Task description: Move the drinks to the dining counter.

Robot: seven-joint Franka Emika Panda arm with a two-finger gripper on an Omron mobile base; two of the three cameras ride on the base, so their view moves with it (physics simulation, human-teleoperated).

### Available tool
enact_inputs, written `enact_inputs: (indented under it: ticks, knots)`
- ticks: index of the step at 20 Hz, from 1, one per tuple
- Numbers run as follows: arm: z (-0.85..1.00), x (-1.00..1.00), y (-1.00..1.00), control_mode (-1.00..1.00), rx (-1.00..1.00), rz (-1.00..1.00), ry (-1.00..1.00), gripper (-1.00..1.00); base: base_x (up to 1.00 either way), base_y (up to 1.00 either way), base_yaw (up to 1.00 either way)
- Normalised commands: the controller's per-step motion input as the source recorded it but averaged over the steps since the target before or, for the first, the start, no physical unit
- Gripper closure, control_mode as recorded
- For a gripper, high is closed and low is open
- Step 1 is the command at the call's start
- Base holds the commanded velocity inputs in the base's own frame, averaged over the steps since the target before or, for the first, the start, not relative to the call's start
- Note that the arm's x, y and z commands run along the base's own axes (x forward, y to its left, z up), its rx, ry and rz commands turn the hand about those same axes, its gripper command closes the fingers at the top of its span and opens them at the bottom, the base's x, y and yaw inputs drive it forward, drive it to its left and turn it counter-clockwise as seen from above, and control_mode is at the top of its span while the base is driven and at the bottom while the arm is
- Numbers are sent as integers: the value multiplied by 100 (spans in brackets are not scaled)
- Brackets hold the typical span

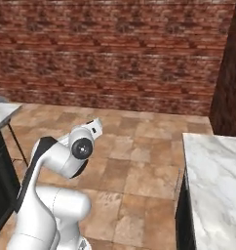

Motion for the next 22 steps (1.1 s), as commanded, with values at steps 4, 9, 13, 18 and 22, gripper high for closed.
enact_inputs:
  ticks: [4,9,13,18,22]
  knots:
    - [0,0,0,100,0,0,0,-100,-100,0,-48]
    - [0,0,0,100,0,0,0,-100,-86,0,-59]
    - [0,0,0,100,0,0,0,-100,-47,0,-70]
    - [0,0,0,100,0,0,0,-100,-33,0,-71]
    - [0,0,0,100,0,0,0,-100,-33,0,-64]
